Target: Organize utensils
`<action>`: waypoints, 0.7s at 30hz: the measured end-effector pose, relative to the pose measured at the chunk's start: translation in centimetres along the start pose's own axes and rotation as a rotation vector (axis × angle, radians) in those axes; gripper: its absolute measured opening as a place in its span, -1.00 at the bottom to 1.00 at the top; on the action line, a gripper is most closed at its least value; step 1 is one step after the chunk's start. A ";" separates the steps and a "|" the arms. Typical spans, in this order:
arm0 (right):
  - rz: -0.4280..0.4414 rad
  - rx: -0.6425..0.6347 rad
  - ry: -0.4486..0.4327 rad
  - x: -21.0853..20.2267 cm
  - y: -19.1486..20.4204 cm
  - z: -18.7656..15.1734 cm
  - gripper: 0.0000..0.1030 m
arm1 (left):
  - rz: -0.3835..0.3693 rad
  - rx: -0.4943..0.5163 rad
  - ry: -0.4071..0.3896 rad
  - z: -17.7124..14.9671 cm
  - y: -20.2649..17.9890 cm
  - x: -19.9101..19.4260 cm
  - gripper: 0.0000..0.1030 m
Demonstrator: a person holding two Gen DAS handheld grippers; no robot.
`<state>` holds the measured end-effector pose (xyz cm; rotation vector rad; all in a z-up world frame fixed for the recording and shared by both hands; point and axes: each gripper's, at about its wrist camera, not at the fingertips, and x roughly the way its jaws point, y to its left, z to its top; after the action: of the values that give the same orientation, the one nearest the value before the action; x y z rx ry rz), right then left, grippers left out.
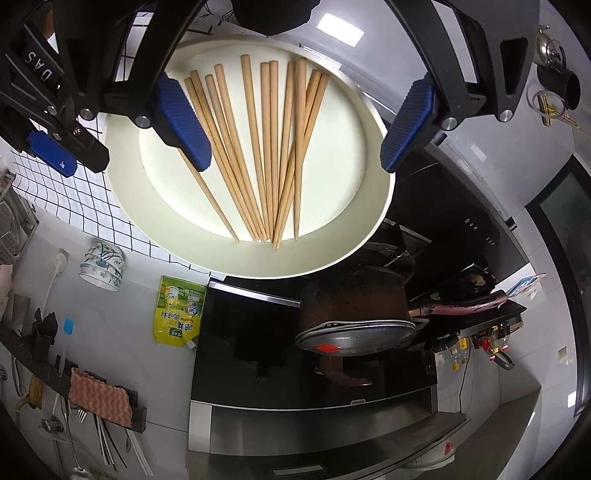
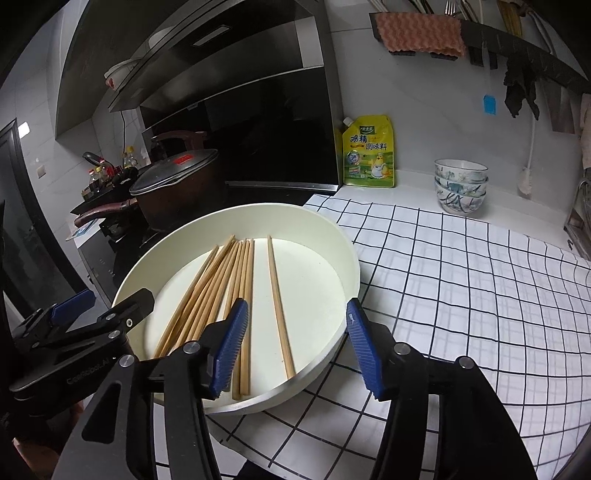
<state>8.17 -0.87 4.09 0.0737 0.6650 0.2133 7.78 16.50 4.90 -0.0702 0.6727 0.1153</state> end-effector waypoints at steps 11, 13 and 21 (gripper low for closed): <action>-0.023 0.015 -0.022 -1.5 -0.5 -0.7 0.20 | 0.017 0.023 0.003 -0.7 -0.7 -0.9 0.88; -0.026 0.017 -0.022 -1.7 -0.7 -0.9 0.21 | 0.014 0.021 0.003 -0.8 -0.7 -1.0 0.88; -0.034 0.024 -0.027 -2.2 -0.9 -1.2 0.23 | 0.010 0.024 0.002 -0.9 -0.9 -1.5 0.88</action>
<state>5.91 -2.25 4.38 0.0881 0.6411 0.1716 6.12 15.40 5.18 -0.0440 0.6764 0.1172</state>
